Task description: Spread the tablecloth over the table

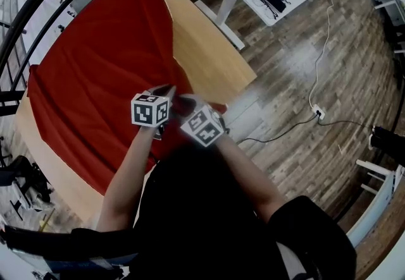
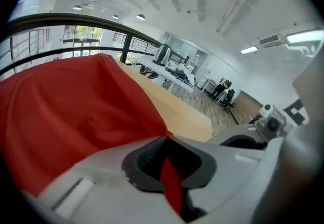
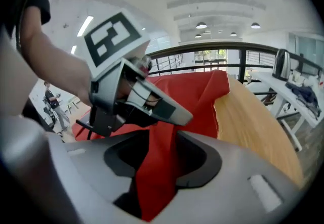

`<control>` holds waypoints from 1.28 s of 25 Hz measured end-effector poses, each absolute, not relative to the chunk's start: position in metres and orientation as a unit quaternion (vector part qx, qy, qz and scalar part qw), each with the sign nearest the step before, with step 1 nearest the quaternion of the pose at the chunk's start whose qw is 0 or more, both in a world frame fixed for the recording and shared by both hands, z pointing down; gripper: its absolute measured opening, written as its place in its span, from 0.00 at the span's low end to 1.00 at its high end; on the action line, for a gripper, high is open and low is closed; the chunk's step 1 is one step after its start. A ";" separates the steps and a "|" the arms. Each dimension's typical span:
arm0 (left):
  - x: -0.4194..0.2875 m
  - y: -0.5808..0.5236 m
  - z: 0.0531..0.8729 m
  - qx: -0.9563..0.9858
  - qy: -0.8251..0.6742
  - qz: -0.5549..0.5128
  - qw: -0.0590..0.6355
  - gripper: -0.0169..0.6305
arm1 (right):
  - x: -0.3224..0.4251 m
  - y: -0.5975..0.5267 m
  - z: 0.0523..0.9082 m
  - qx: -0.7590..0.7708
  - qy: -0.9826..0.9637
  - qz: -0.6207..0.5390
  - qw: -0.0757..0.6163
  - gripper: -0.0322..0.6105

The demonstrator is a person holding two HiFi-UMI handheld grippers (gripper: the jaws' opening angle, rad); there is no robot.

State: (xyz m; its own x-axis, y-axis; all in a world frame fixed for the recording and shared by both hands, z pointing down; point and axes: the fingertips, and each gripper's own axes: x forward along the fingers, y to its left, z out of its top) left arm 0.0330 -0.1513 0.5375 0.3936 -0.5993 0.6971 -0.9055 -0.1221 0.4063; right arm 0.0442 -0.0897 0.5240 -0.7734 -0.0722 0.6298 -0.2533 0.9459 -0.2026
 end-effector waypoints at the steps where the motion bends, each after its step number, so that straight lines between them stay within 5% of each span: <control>1: 0.028 -0.146 0.541 0.720 -0.522 0.187 0.417 0.05 | 0.048 -0.089 0.522 0.079 -0.932 0.158 0.317 0.32; 4: 0.003 -0.126 0.557 0.693 -0.538 0.185 0.442 0.04 | 0.071 -0.104 0.519 0.084 -0.928 0.212 0.294 0.32; 7: -0.013 -0.110 0.581 0.666 -0.537 0.200 0.477 0.04 | 0.092 -0.139 0.534 0.138 -0.910 0.258 0.292 0.20; 13: -0.014 -0.109 0.596 0.660 -0.530 0.216 0.487 0.05 | 0.060 -0.165 0.568 0.126 -0.897 0.287 0.312 0.31; 18: -0.014 -0.108 0.601 0.664 -0.534 0.205 0.482 0.05 | 0.036 -0.165 0.589 0.093 -0.885 0.272 0.367 0.31; 21: -0.011 -0.111 0.603 0.666 -0.541 0.198 0.474 0.06 | 0.036 -0.167 0.593 0.088 -0.884 0.247 0.386 0.12; 28: -0.008 -0.112 0.589 0.681 -0.534 0.136 0.483 0.40 | 0.069 -0.203 0.580 0.168 -0.869 0.248 0.395 0.08; 32: -0.011 -0.106 0.587 0.694 -0.522 0.145 0.475 0.41 | 0.105 -0.236 0.577 0.219 -0.856 0.216 0.416 0.08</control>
